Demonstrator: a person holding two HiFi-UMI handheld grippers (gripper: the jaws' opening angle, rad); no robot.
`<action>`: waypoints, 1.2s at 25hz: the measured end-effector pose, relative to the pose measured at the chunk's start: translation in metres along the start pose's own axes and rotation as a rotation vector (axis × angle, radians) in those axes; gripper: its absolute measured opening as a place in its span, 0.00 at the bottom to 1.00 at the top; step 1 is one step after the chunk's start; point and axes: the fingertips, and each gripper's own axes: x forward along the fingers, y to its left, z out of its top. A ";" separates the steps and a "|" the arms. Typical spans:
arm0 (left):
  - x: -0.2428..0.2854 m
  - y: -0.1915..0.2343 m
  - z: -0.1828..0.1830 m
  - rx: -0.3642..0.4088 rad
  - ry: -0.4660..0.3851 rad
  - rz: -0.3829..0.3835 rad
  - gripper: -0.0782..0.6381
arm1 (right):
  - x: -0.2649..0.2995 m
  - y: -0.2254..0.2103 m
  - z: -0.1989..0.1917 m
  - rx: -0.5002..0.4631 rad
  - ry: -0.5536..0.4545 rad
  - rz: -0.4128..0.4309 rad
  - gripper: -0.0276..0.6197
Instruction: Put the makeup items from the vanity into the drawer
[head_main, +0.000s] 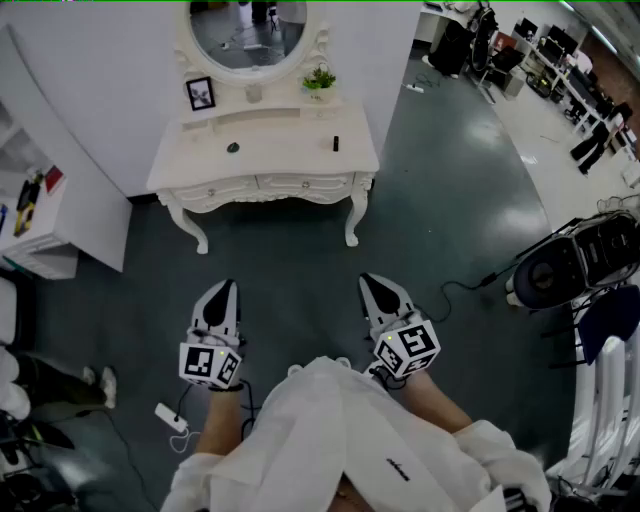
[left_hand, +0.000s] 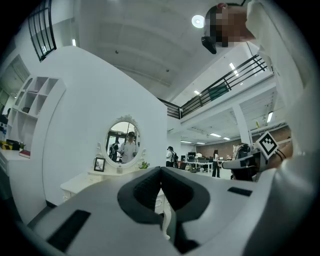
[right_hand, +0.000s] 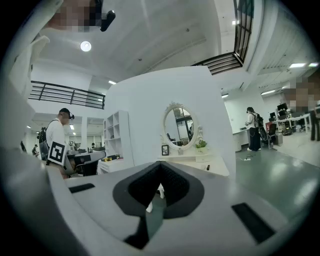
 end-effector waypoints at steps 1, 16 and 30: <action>0.000 0.001 -0.001 0.000 0.001 0.001 0.15 | 0.001 0.000 -0.001 0.000 0.002 -0.003 0.07; 0.006 0.002 -0.012 -0.004 0.039 -0.086 0.16 | 0.010 0.004 -0.007 0.005 0.027 -0.047 0.07; -0.012 0.047 -0.028 -0.011 0.062 -0.054 0.64 | 0.048 0.048 -0.009 -0.020 0.035 -0.022 0.07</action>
